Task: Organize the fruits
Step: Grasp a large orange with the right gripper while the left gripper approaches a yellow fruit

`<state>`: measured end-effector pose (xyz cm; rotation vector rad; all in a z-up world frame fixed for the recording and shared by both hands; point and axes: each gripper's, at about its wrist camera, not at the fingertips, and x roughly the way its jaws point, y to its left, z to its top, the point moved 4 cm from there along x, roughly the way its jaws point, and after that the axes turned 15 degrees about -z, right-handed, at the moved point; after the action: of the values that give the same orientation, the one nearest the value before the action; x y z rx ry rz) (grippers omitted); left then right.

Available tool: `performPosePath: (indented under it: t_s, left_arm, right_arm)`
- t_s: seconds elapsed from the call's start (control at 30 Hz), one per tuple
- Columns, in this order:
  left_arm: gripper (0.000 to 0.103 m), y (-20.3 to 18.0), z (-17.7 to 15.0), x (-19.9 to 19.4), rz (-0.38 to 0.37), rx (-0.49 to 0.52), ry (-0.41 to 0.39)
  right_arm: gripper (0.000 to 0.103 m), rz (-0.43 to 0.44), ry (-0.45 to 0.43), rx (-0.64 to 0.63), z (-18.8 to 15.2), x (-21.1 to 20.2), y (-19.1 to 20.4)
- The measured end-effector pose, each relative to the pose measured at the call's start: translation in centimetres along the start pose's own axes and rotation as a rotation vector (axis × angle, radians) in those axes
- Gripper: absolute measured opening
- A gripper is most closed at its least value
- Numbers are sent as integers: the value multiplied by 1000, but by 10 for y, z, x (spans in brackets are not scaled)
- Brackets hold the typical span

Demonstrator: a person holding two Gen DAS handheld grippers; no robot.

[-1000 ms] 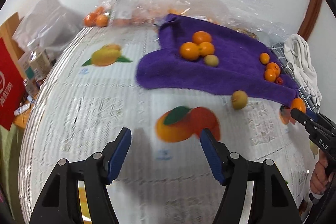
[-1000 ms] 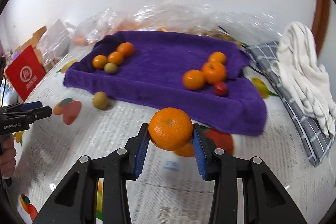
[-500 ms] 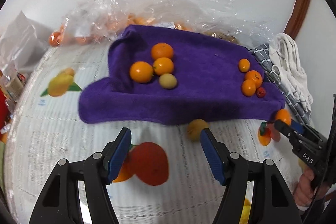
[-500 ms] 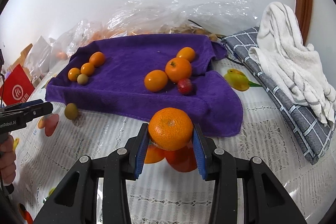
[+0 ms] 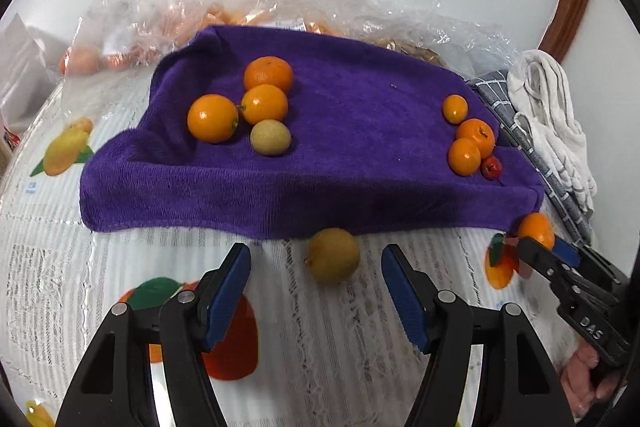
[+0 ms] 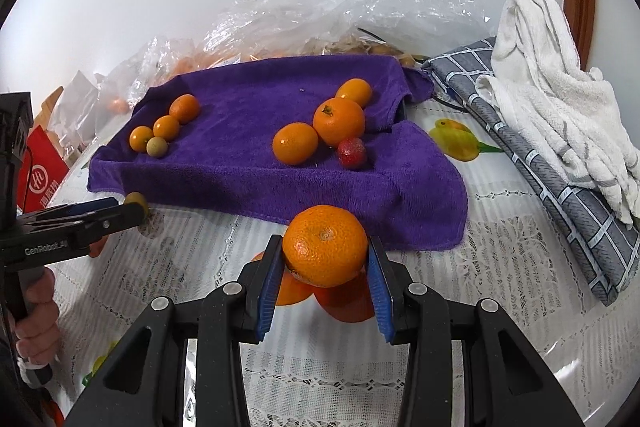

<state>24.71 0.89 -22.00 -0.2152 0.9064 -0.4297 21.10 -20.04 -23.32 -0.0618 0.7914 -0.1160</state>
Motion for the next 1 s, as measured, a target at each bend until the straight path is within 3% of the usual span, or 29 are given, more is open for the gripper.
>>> performPosePath:
  t_s: [0.23,0.4,0.6,1.0]
  left_arm:
    - [27,-1,-3,-1,-14,36,-21]
    - [27,-2,-2,-1,-47,32,-29]
    - [27,2,3,-11,-39,35,-80]
    - [27,-5,10,-31,-104,49,-173]
  right_arm:
    - [40,-11,14,-21,-3,6,3]
    - [40,-16,6,-32,-3,5,5]
    - [40,-2,17,-23,-3,8,3]
    - [40,-6,5,-41,-4,7,6]
